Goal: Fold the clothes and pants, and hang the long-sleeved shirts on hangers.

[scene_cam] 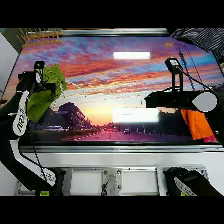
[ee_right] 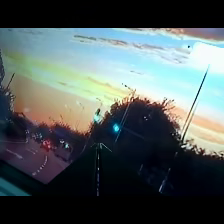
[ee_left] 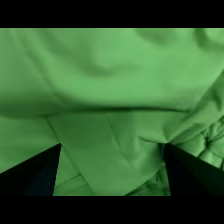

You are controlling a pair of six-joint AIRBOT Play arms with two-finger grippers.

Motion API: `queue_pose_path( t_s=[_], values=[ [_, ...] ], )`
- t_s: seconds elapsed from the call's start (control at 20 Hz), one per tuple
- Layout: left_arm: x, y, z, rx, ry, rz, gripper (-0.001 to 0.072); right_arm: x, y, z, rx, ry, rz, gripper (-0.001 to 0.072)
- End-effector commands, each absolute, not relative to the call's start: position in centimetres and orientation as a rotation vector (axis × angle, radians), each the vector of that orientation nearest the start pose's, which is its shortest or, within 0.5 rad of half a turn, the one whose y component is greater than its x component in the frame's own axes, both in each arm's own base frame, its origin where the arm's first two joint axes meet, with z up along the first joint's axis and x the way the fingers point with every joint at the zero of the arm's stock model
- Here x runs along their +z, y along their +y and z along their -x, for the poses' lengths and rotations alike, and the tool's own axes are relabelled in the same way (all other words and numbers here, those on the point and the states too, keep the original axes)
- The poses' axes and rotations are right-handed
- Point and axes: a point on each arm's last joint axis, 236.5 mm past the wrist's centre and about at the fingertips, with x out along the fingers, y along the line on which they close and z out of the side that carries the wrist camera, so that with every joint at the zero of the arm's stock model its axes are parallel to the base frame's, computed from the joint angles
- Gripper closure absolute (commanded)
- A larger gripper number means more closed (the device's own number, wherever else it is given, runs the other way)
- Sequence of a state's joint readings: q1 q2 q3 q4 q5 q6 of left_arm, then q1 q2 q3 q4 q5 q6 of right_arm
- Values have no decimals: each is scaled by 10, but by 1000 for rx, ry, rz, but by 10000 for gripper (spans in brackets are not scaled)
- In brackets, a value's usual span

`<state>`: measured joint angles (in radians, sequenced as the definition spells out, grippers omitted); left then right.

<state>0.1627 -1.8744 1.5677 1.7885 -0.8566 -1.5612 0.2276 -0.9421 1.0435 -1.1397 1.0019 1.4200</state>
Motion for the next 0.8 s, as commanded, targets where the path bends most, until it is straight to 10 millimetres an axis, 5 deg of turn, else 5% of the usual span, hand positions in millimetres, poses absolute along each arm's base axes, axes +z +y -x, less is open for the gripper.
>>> queue_pose_path(
  t_s=[0.0,0.05,0.1,0.2,0.3,0.45,0.6,0.75],
  values=[
    [-111,131,-527,209,1212,-149,15,124,165,-341,511,892,-141,677],
    [-112,132,-526,224,1215,-128,179,124,165,-341,511,892,-141,677],
    [-111,132,-526,235,1211,-113,436,124,165,-341,511,892,-141,677],
    [-106,132,-527,240,1214,-102,707,124,165,-341,511,892,-141,677],
    [-89,122,-534,234,1198,-76,703,124,165,-341,511,892,-141,677],
    [-17,81,-562,167,1031,-77,704,124,165,-341,511,892,-141,677],
    [68,-2,-561,25,876,-156,704,124,165,-341,511,892,-141,677],
    [105,-107,-514,-165,817,-238,703,125,165,-341,511,890,-143,677]
  ],
)
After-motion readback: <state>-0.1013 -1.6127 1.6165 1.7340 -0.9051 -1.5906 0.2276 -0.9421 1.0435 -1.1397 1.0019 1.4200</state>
